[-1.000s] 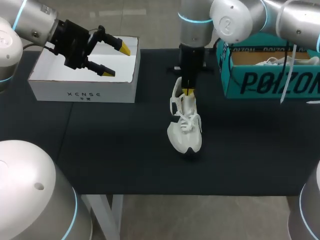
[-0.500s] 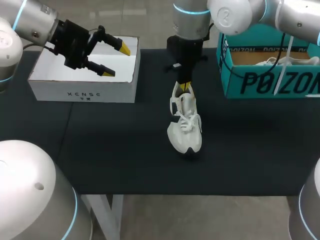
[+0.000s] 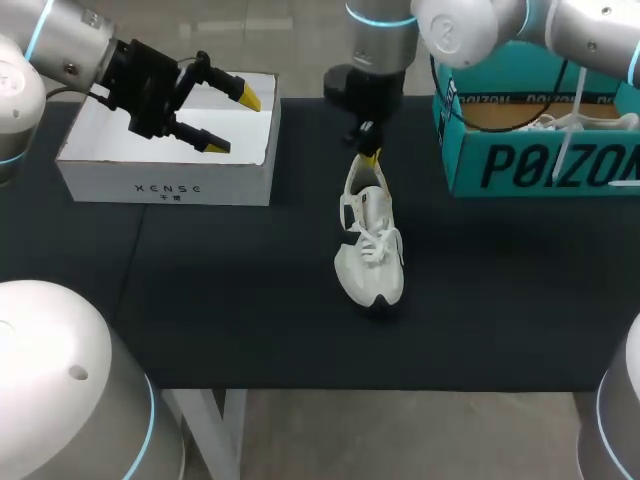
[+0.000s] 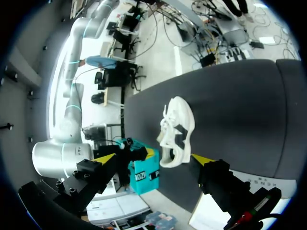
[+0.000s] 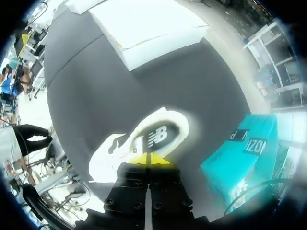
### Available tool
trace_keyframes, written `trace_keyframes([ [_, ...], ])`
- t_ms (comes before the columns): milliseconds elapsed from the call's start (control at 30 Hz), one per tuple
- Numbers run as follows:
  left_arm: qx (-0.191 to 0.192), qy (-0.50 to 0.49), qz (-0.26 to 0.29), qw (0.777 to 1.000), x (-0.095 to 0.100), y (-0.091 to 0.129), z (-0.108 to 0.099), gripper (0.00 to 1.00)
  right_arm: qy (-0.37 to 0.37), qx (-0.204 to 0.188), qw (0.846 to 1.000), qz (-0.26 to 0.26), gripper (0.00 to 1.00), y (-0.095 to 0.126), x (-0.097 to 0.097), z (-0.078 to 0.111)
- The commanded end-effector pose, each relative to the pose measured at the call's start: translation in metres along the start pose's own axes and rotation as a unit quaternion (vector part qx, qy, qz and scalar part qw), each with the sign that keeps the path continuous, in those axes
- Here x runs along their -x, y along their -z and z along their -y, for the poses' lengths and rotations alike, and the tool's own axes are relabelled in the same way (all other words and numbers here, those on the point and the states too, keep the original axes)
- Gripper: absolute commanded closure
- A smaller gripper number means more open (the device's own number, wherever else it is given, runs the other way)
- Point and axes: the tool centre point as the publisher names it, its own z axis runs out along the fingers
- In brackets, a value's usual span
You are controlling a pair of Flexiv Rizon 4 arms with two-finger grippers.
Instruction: Take the shoe out of the shoebox, open the shoe tongue, remove and reinsert the insole, then place the shoe into the shoebox
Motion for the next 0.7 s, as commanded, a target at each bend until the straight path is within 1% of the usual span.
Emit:
trace_keyframes([
  [33,0.000,0.000,-0.002,1.000,0.000,0.000,0.000,0.00,0.284,0.000,0.955,0.082,0.87,-0.002,0.018,-0.011],
  [67,0.000,0.000,-0.002,1.000,0.000,0.000,0.000,0.00,0.291,0.012,0.954,0.074,0.75,-0.003,0.022,-0.012],
  [100,0.000,0.000,-0.002,1.000,0.000,0.000,0.000,0.00,0.290,0.010,0.954,0.078,0.67,-0.004,0.025,-0.013],
  [133,0.000,0.000,-0.002,1.000,0.000,0.000,0.000,0.00,0.296,0.015,0.952,0.080,0.65,-0.005,0.028,-0.015],
  [167,0.000,0.000,-0.002,1.000,0.000,0.000,0.000,0.00,0.299,0.020,0.951,0.077,0.64,-0.007,0.031,-0.016],
  [267,0.000,0.000,-0.002,1.000,0.000,0.000,0.000,0.00,0.308,0.018,0.948,0.079,0.62,-0.013,0.036,-0.023],
  [333,0.000,0.000,-0.002,1.000,0.000,0.000,0.000,0.00,0.312,0.028,0.947,0.074,0.62,-0.017,0.039,-0.026],
  [467,0.000,0.000,-0.002,1.000,0.000,0.000,0.000,0.00,0.319,0.028,0.944,0.077,0.60,-0.027,0.041,-0.029],
  [533,0.000,0.000,-0.002,1.000,0.000,0.000,0.000,0.00,0.327,0.039,0.941,0.076,0.59,-0.033,0.043,-0.030],
  [600,0.000,0.000,-0.002,1.000,0.000,0.000,0.000,0.00,0.327,0.034,0.941,0.076,0.56,-0.037,0.045,-0.031],
  [700,0.000,0.000,-0.002,1.000,0.000,0.000,0.000,0.00,0.317,0.023,0.945,0.075,0.57,-0.042,0.050,-0.032],
])
